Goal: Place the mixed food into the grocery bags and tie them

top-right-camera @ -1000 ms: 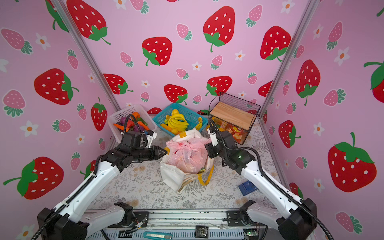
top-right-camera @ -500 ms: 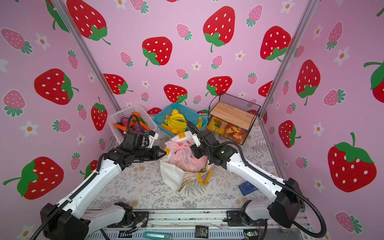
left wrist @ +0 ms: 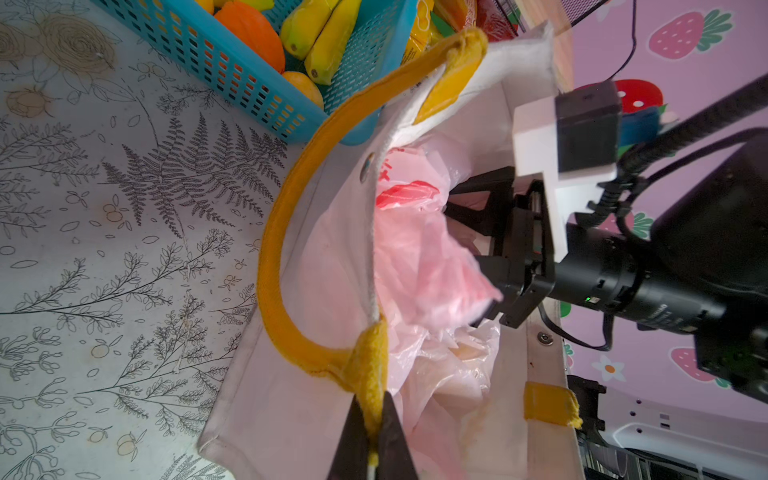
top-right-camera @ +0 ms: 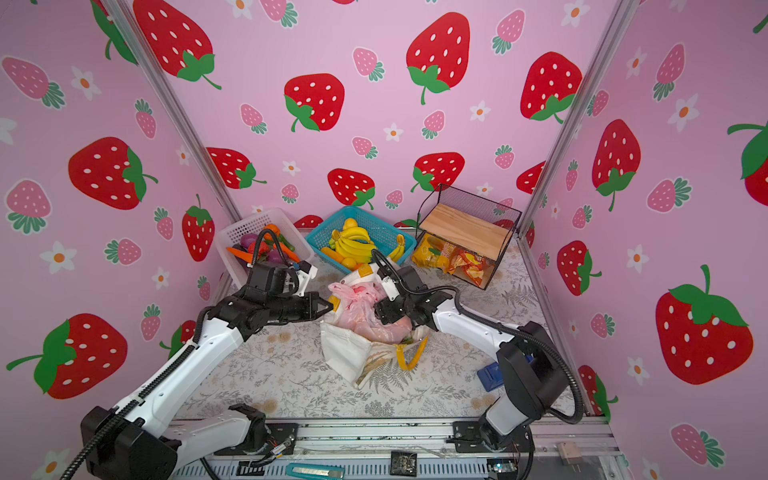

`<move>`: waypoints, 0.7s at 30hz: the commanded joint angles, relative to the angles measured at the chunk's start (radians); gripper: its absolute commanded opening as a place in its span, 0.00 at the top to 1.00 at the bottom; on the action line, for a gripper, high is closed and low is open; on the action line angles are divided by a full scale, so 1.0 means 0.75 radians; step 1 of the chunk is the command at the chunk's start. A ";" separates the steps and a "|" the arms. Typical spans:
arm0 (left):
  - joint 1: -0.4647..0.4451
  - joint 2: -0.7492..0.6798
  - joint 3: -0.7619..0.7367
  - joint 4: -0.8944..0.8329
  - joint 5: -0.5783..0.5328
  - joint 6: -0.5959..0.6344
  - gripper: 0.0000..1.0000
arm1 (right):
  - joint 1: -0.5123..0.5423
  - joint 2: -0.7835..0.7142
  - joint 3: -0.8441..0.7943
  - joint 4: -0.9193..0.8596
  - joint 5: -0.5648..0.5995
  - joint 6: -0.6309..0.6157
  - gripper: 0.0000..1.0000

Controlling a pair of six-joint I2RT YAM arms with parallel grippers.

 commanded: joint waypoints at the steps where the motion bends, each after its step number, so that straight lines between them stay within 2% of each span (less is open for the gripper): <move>1: -0.004 0.019 0.010 0.001 0.006 0.014 1.00 | 0.008 -0.007 0.003 0.056 -0.311 0.008 0.21; 4: -0.003 0.020 0.014 -0.001 0.008 0.013 1.00 | 0.009 -0.085 0.040 -0.027 -0.182 -0.041 0.20; 8: -0.002 0.010 0.014 -0.003 -0.001 0.016 1.00 | 0.074 -0.209 0.101 -0.153 0.245 -0.150 0.19; 10: -0.002 0.008 0.011 -0.003 -0.003 0.019 1.00 | 0.113 -0.263 0.111 -0.117 0.336 -0.199 0.19; 14: -0.002 0.013 0.014 -0.004 -0.005 0.018 1.00 | 0.161 -0.271 0.105 0.075 0.191 -0.251 0.20; 16: -0.002 0.016 0.017 -0.008 -0.007 0.017 1.00 | 0.175 -0.219 0.118 0.166 0.095 -0.249 0.24; 21: -0.001 0.014 0.024 -0.022 -0.017 0.021 1.00 | 0.202 -0.061 0.152 0.378 -0.016 -0.227 0.38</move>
